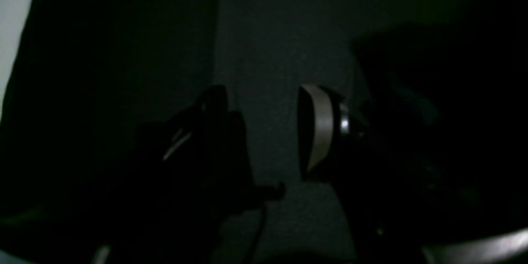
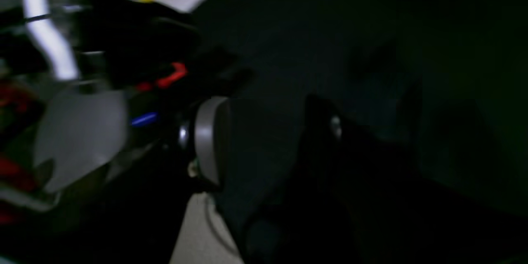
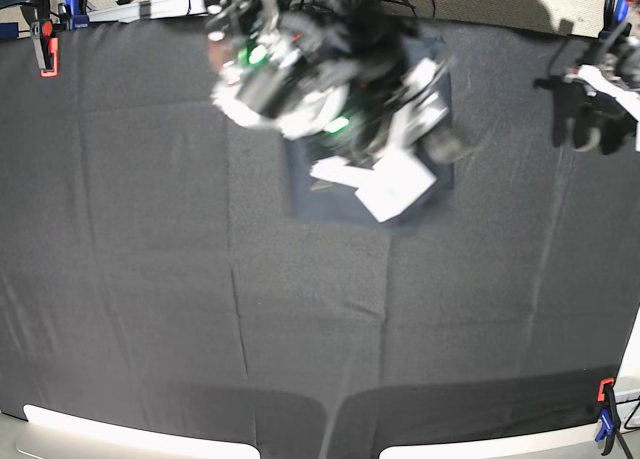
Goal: Layout the t-shirt on the table in an organized manner, then fold the t-shirt properly
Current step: 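Fold the held end with the right gripper over onto the left-folded part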
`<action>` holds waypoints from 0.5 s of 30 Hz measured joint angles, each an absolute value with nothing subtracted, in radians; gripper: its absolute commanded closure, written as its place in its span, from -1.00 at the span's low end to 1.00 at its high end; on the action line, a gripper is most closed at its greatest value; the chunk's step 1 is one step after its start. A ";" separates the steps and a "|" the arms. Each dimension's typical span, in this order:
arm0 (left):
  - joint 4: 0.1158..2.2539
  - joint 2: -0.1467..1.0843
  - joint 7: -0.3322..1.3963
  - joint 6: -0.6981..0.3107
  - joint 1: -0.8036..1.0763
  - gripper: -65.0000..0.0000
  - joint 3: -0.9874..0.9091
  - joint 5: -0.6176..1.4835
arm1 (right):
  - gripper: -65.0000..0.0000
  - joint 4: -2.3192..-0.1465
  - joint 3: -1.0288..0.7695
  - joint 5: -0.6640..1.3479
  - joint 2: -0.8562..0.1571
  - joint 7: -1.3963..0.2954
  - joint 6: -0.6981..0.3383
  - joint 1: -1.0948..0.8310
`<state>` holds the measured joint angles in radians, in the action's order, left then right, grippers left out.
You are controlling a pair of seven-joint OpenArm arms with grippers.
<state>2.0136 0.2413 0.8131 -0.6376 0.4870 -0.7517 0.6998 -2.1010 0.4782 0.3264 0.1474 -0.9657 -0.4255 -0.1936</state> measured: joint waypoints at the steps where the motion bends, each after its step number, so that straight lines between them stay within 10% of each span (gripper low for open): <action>1: 2.014 0.242 0.814 -0.638 0.487 0.21 -0.754 0.700 | 0.10 -2.101 0.486 0.333 0.147 -0.966 -0.426 -0.194; 15: 2.014 0.241 0.816 -0.638 0.487 0.21 -0.754 0.764 | 0.10 -2.151 0.469 0.152 0.143 -1.117 -0.455 -0.174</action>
<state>2.0136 0.2413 0.8158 -0.6380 0.4870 -0.7536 0.7643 -2.1513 0.4686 0.1520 0.1432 -1.1172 -0.4553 -0.1741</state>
